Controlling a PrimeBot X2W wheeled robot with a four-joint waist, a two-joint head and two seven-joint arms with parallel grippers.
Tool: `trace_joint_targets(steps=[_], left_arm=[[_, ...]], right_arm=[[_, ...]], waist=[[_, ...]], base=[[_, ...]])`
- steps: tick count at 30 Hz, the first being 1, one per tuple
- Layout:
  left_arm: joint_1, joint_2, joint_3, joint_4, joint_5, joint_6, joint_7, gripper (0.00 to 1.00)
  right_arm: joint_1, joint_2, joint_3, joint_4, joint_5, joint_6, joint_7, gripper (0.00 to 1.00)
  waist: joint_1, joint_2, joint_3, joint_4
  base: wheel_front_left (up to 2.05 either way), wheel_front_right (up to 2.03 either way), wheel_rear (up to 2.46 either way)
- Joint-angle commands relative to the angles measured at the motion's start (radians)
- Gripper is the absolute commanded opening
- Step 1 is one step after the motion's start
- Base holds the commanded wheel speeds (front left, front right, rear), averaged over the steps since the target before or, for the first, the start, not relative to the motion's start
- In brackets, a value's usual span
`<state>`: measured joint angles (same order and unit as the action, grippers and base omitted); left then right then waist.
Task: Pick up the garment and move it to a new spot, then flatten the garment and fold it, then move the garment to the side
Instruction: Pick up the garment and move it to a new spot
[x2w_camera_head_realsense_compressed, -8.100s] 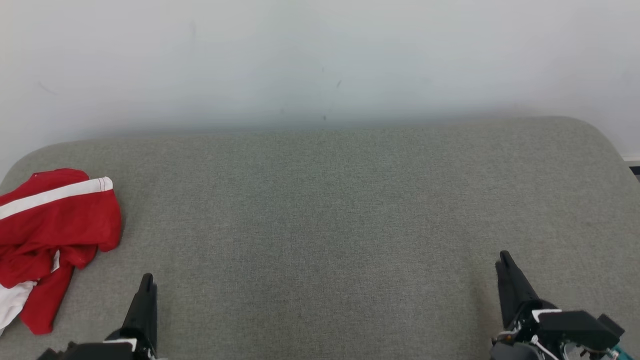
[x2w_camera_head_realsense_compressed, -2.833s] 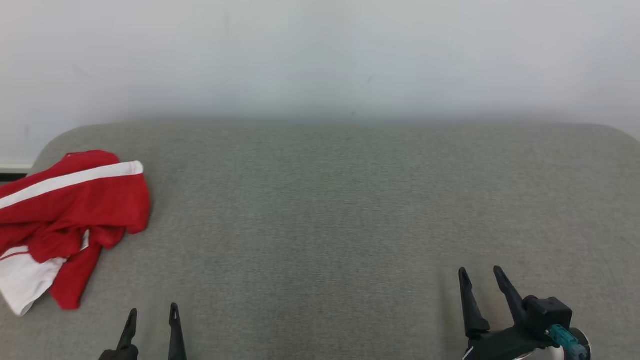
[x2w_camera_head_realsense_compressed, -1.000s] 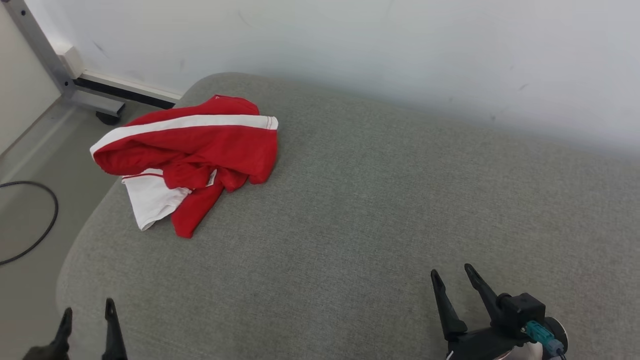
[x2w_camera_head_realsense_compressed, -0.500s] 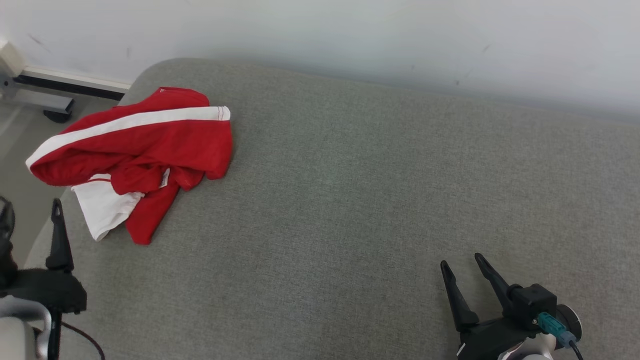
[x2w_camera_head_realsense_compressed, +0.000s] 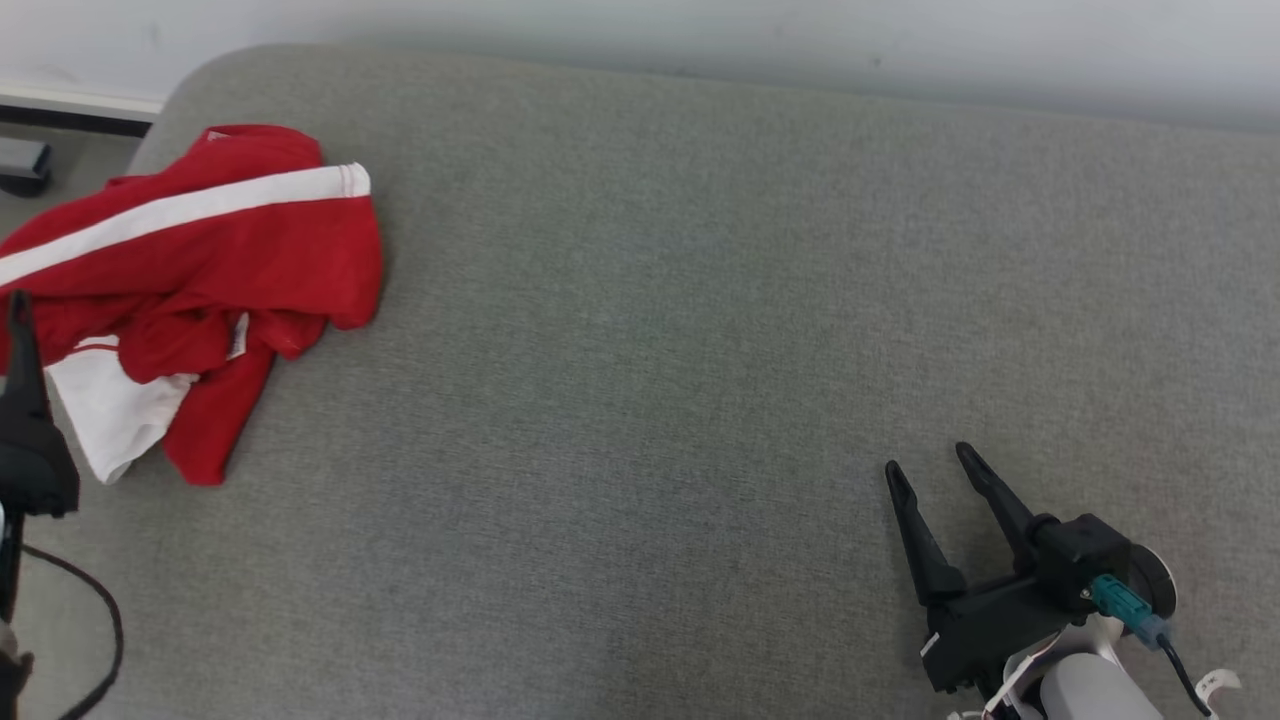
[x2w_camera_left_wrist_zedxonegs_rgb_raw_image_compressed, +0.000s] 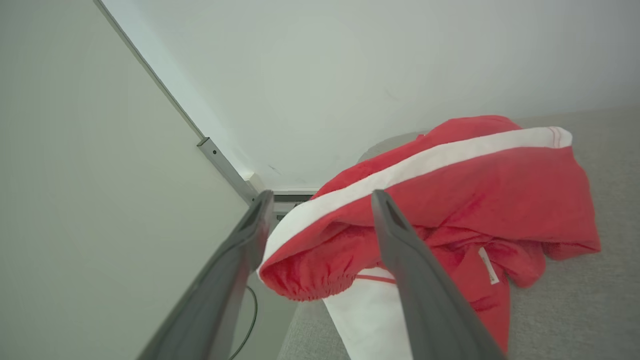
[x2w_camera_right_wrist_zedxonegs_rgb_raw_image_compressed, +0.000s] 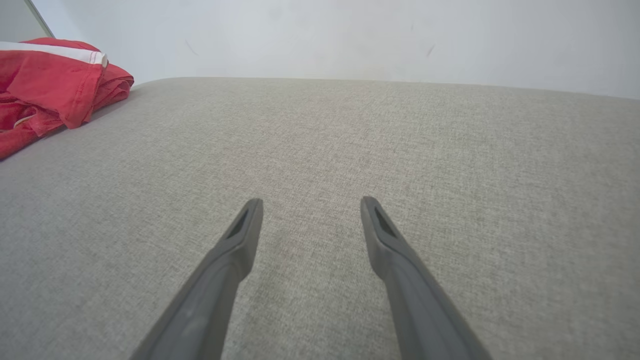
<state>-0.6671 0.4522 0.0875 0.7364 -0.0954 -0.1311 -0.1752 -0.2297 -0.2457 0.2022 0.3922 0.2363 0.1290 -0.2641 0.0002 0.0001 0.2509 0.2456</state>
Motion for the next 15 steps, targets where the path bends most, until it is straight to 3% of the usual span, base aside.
trace_joint_targets(steps=[1, 15], left_arm=[[-0.025, 0.007, -0.004, 0.018, 0.008, 0.007, 0.011, 1.00], [-0.135, 0.035, -0.015, 0.107, -0.005, 0.034, 0.086, 1.00]], right_arm=[[-0.015, -0.007, 0.001, -0.008, -0.001, 0.003, -0.001, 1.00], [-0.043, -0.025, 0.003, -0.024, 0.008, 0.003, 0.000, 1.00]], waist=[[-0.0002, -0.0001, 0.036, -0.022], [-0.0002, -0.0001, 0.102, -0.049]], base=[[0.00, 0.00, 0.00], [0.00, 0.00, 0.00]])
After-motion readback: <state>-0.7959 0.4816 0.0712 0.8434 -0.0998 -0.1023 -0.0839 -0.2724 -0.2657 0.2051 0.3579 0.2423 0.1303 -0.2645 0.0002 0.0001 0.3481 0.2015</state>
